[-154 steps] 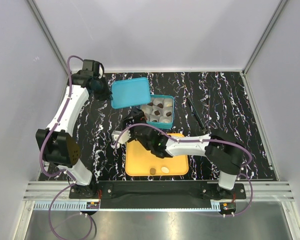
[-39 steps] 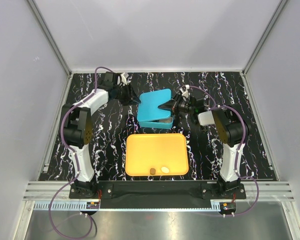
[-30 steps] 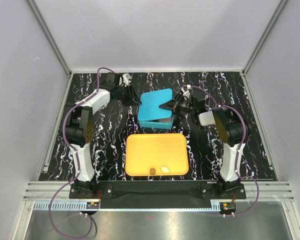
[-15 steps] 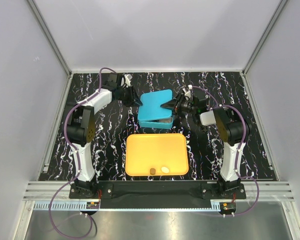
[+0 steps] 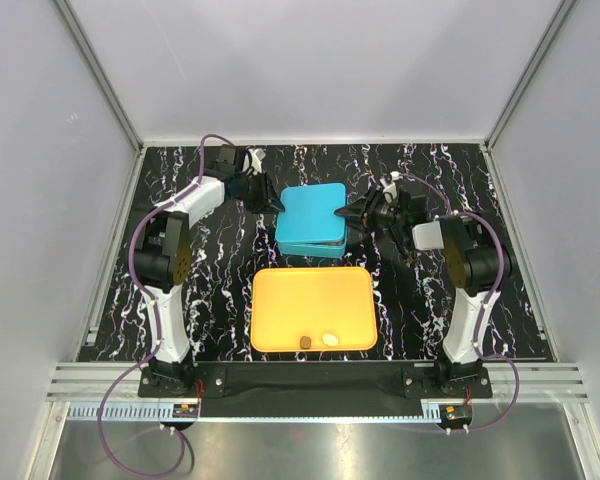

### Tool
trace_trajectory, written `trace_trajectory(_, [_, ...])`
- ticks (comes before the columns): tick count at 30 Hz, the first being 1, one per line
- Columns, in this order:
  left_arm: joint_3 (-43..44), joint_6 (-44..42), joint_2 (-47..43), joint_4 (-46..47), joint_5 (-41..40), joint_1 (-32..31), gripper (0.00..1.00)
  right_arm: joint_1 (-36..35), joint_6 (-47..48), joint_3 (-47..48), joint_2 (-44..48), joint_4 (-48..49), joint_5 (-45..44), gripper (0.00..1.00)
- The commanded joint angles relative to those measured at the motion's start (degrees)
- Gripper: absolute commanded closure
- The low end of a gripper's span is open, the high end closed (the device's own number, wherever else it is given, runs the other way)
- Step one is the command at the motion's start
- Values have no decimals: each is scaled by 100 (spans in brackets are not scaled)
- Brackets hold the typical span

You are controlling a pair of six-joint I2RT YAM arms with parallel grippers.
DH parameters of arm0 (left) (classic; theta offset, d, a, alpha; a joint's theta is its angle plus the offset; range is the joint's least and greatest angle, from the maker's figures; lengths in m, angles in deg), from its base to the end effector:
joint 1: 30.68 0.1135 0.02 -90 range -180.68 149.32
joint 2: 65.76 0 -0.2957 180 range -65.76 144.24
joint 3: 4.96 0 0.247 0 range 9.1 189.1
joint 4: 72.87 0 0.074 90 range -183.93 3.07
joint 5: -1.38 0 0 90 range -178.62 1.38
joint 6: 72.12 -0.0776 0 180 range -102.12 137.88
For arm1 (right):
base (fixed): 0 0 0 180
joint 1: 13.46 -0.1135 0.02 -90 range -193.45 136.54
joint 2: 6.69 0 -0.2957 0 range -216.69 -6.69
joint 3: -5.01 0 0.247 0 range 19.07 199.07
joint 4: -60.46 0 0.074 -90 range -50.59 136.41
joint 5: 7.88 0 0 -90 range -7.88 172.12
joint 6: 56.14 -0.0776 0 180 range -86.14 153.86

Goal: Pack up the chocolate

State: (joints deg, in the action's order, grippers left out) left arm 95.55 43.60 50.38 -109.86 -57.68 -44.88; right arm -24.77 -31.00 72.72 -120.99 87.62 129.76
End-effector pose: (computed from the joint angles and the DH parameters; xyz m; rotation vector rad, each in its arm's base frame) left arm 0.4492 -0.1548 0.2007 -0.0184 2.5576 -0.9565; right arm 0.4109 0.1407 0.1616 0.3558 2.1430 1.6255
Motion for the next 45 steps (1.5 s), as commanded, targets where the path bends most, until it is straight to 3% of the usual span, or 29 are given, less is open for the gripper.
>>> trace_trajectory(1, [258, -84, 32, 35, -44, -75, 68, 164, 544, -3, 549, -543, 70, 59])
trace_trajectory(5, [267, -84, 58, 18, -18, -101, 67, 331, 948, -65, 760, -1175, -70, 58])
trace_trajectory(12, [310, -75, 67, 9, 26, -136, 68, 384, 2082, 242, 1392, -3195, -1001, 51])
trace_trajectory(24, [363, -23, 102, -18, 0, -171, 68, 323, 2320, 445, 1341, -3348, -1160, 50])
trace_trajectory(28, [425, -31, 128, -70, -26, -189, 67, 182, 2407, 506, 1261, -3400, -1256, 52])
trace_trajectory(32, [583, -84, 23, -385, -184, -180, 64, 173, 2645, 681, 1576, -4083, -1660, 56])
trace_trajectory(38, [917, -67, -346, -633, -624, -171, 53, 147, 2856, 1174, 1894, -4763, -1697, 71])
trace_trajectory(42, [944, 143, -548, -616, -747, -180, 52, 68, 2567, 1376, 1693, -4263, -1109, 80])
trace_trajectory(45, [593, 389, -706, -247, -389, -171, 57, -64, 2224, 1674, 1315, -3657, -625, 82])
